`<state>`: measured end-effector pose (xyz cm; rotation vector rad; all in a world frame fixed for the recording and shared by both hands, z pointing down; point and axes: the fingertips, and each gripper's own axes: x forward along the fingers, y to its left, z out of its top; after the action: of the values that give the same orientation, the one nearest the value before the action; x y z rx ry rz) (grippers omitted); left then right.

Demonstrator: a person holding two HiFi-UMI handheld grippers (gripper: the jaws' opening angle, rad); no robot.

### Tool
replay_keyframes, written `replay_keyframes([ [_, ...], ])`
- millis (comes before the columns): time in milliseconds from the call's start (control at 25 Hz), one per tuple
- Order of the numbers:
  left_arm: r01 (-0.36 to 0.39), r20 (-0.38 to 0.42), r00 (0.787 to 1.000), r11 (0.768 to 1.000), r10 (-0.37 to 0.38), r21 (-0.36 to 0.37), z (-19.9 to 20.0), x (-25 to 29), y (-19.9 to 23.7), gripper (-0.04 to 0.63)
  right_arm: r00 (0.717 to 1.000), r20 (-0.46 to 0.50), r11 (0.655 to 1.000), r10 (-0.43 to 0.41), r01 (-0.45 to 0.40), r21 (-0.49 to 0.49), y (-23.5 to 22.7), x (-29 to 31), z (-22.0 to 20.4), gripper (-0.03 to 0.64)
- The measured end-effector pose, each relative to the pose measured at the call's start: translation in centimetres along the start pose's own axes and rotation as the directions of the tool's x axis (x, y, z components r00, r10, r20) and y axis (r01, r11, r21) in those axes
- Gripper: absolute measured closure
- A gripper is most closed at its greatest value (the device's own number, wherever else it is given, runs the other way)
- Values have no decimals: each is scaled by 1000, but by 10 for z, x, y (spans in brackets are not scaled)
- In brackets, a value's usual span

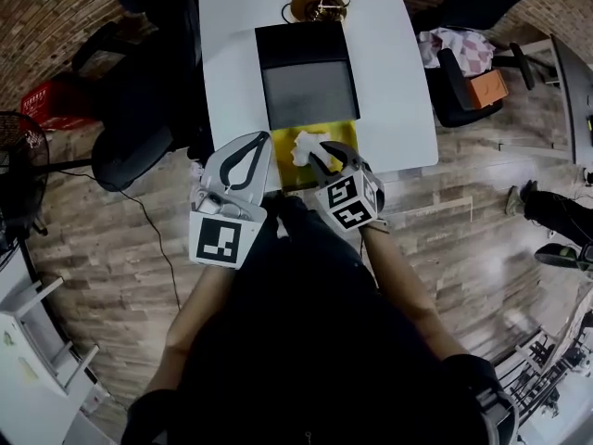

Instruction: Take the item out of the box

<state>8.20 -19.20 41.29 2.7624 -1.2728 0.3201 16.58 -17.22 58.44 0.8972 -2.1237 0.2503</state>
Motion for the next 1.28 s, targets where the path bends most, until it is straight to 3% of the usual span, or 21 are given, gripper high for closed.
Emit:
replay_keyframes([
  [440,-72,-14,997,997,72,-7,-4,-12,18,584,975,-200,991,101,-117,-66,12,30,-23,494],
  [880,-110,-21,994,994,110,-16,-8,-21,30,584,956,-272,988,113,-137,-72,13,43,-30,497],
  [1280,-123,-26,992,992,122,-23,-11,-29,34,584,942,-311,983,124,-160,-92,15,48,-28,551],
])
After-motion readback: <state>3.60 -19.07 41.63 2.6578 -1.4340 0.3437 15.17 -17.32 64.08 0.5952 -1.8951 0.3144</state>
